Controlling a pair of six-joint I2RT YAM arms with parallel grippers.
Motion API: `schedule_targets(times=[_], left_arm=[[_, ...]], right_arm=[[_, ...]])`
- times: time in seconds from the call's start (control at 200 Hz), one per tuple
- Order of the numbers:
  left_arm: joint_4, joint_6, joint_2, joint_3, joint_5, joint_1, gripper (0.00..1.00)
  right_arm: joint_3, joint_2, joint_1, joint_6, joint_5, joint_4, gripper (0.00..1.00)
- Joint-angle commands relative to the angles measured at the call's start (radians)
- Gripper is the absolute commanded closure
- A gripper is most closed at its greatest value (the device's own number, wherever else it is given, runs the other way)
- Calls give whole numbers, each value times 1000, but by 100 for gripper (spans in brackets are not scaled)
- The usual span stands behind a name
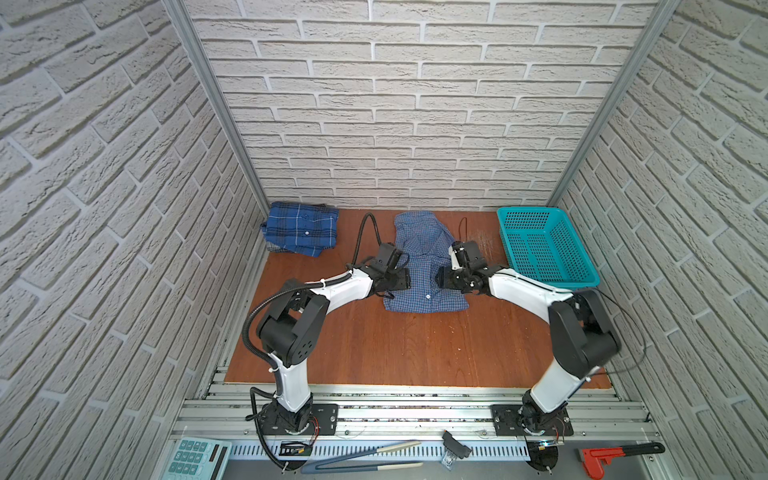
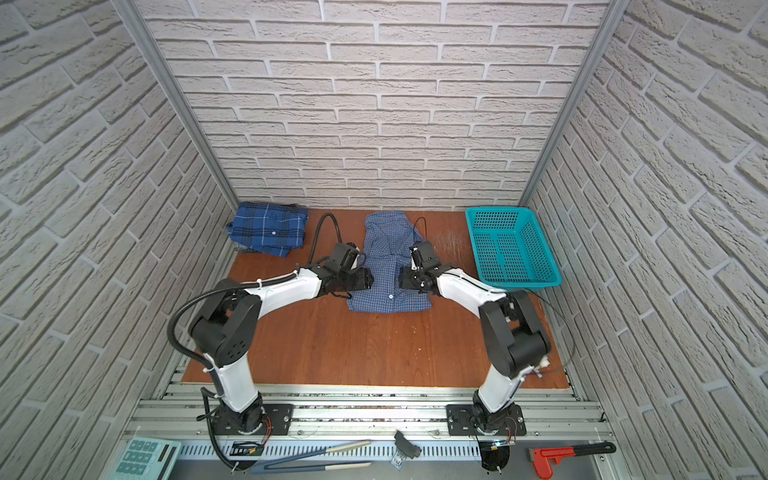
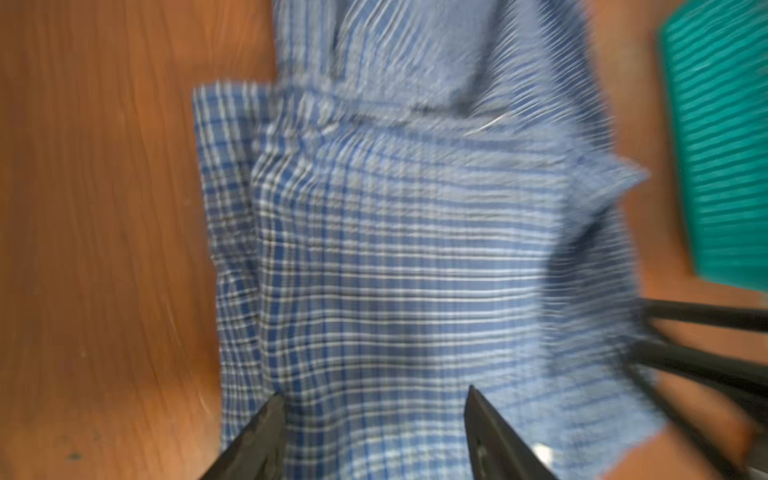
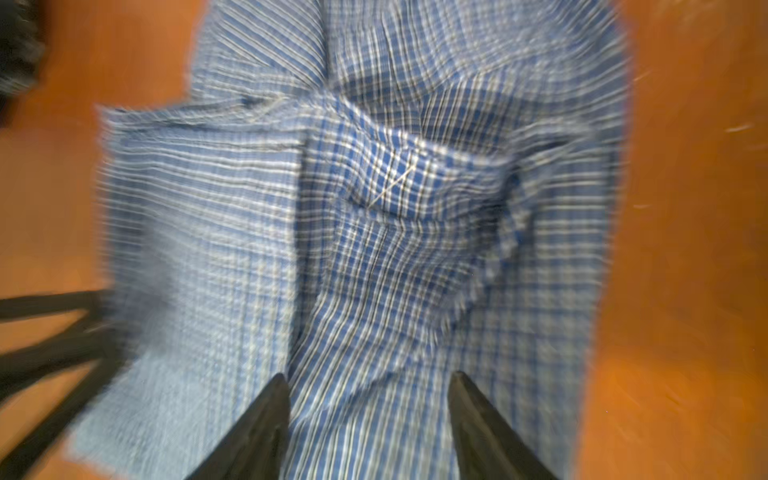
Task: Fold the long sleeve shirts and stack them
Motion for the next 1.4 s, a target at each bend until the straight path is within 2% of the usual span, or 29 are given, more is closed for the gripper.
schedule_targets(times=[0.0,0.075,0.2,0.345,0.605,0.73,0.825,0.925,1.03,1.215,1.335,1.395], left_arm=[[45,-3,12,-29,-25,-22,33],[48,-17,14,-56,-34,-42,35],[71,-48,-20,-132,-53,-78,39],[73,-77,-77,-214,-72,-106,41],[102,-148,-248,-392,-99,-196,42],[73,-206,-355,-451,-132,-272,40],[67,-244,-443,-498,-132,-290,41],[-22,-230,-521,-482,-181,-281,40],[-96,-192,-560,-446,-214,-244,33],[-144,-145,-580,-428,-209,-182,28],[-72,-191,-614,-514,-163,-202,24],[-24,-226,-631,-566,-151,-221,21]], right_arm=[[-119,-136,5,18,41,53,29],[-194,-141,6,8,11,117,29],[-222,-53,10,6,-39,144,41],[-291,-46,34,38,-27,160,47],[-478,-199,170,152,8,169,50],[-531,-315,251,213,38,105,50],[-551,-429,295,247,60,21,50],[-533,-550,296,253,109,-82,47],[-488,-605,295,231,218,-120,40],[-402,-502,263,202,258,-155,28],[-440,-452,247,239,277,-185,20],[-495,-458,242,232,215,-133,17]])
